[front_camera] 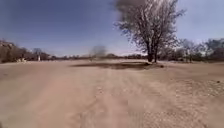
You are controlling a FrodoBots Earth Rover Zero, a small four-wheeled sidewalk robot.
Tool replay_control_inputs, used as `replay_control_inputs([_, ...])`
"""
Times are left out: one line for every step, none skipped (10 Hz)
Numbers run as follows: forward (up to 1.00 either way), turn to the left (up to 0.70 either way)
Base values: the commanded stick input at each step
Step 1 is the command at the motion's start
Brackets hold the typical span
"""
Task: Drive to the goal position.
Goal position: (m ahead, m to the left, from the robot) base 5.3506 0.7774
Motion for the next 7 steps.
replay_control_inputs([1.0, 0.0])
replay_control_inputs([1.0, 0.0])
replay_control_inputs([1.0, 0.0])
replay_control_inputs([1.0, -0.18])
replay_control_inputs([1.0, -0.06])
replay_control_inputs([1.0, 0.0])
replay_control_inputs([1.0, 0.0])
